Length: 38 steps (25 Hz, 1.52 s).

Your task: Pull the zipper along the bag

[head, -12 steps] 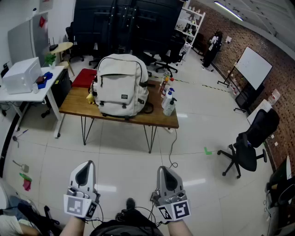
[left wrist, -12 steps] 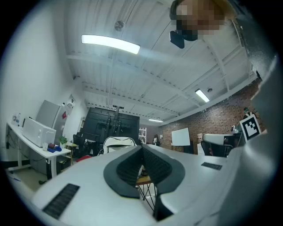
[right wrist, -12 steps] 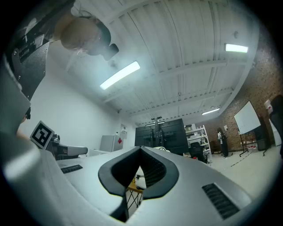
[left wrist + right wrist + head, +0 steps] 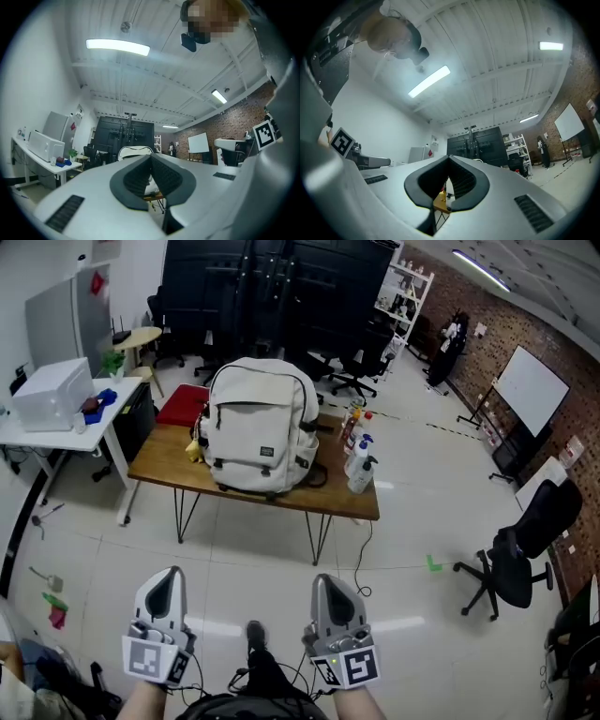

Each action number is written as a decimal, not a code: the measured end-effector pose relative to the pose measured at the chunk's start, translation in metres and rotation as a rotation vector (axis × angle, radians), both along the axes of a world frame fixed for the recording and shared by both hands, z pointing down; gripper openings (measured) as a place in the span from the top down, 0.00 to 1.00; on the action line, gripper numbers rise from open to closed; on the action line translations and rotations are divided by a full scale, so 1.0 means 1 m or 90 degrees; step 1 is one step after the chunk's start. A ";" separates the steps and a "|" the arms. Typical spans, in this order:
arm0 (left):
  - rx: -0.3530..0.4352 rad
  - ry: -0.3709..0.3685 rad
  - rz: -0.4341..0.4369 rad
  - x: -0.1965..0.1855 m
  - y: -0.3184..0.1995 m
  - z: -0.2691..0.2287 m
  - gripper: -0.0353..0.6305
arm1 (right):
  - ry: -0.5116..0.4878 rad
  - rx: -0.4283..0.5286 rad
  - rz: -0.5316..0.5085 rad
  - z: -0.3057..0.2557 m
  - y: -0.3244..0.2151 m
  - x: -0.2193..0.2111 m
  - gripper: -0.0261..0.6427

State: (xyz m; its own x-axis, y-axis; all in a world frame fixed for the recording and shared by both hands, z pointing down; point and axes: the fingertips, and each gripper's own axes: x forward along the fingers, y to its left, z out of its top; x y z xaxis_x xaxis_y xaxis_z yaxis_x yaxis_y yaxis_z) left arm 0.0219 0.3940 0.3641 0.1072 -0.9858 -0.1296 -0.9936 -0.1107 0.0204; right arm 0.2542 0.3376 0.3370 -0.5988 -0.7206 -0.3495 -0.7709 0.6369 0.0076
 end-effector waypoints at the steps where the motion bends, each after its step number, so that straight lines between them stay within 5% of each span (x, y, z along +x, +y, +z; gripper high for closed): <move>1: 0.002 0.001 -0.001 -0.002 -0.009 0.001 0.89 | -0.001 0.000 -0.003 0.002 -0.010 -0.003 0.93; 22: -0.030 -0.001 -0.030 -0.029 -0.274 0.009 0.89 | 0.008 -0.026 -0.049 0.014 -0.283 -0.053 0.93; 38: -0.030 -0.018 -0.030 -0.050 -0.359 -0.002 0.89 | 0.031 -0.010 -0.094 0.015 -0.342 -0.098 0.93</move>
State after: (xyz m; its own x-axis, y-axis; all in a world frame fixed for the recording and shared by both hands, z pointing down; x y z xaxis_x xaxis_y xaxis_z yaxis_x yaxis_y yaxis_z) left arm -0.0281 0.0349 0.3620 0.0630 -0.9948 -0.0805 -0.9980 -0.0629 -0.0043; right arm 0.1565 -0.0043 0.3525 -0.7145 -0.6288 -0.3068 -0.6679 0.7436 0.0315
